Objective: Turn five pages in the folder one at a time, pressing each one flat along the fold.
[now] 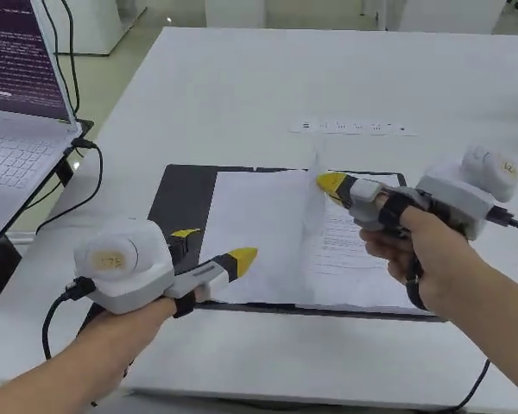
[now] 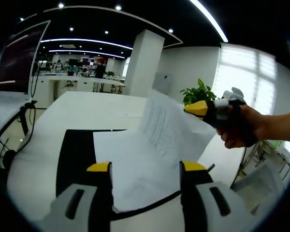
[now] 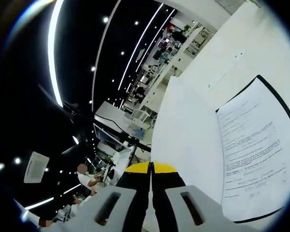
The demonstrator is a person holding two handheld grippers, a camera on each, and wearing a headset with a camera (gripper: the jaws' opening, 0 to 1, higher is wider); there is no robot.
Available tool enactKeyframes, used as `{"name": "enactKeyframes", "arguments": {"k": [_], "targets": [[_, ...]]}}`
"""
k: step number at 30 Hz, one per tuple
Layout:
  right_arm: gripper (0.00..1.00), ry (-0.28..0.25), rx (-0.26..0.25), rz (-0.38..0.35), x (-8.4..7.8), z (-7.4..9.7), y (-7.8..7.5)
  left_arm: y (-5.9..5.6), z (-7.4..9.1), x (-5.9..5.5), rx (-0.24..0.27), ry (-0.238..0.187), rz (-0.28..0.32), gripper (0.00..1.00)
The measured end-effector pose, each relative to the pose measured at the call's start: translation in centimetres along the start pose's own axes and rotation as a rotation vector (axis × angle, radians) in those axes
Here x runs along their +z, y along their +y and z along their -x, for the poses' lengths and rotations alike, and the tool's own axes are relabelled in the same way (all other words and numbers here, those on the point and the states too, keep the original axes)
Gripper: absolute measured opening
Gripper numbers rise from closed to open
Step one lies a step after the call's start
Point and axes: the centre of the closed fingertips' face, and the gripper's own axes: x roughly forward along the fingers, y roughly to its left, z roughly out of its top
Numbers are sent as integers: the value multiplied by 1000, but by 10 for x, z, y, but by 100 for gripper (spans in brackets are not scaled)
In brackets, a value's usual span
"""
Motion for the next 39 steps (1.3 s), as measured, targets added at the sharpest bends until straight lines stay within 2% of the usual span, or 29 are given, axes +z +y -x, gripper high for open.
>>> {"name": "enactKeyframes", "arguments": {"k": [2, 9, 17, 21, 23, 31, 32, 35, 38, 39], "targets": [[0, 30, -12, 30, -12, -12, 4, 6, 5, 0, 7, -3, 0, 56], [0, 97, -38, 54, -43, -47, 9, 19, 18, -1, 22, -5, -5, 55], [0, 143, -77, 11, -65, -78, -1, 32, 30, -6, 41, 4, -6, 55], [0, 195, -124, 30, -83, -91, -14, 37, 35, -12, 50, 17, -13, 54], [0, 212, -131, 20, -91, -98, -20, 38, 38, -15, 55, 23, -11, 54], [0, 269, -196, 30, -122, -117, -44, 38, 45, -36, 59, 110, -46, 51], [0, 269, -196, 23, -125, -119, -45, 37, 45, -37, 56, 111, -51, 51], [0, 261, -195, -9, -131, -124, -46, 35, 45, -44, 46, 151, -79, 51], [0, 257, -202, 18, -136, -128, -48, 32, 43, -50, 33, 185, -111, 50], [0, 256, -206, 26, -138, -129, -50, 32, 42, -50, 29, 185, -116, 50]]}}
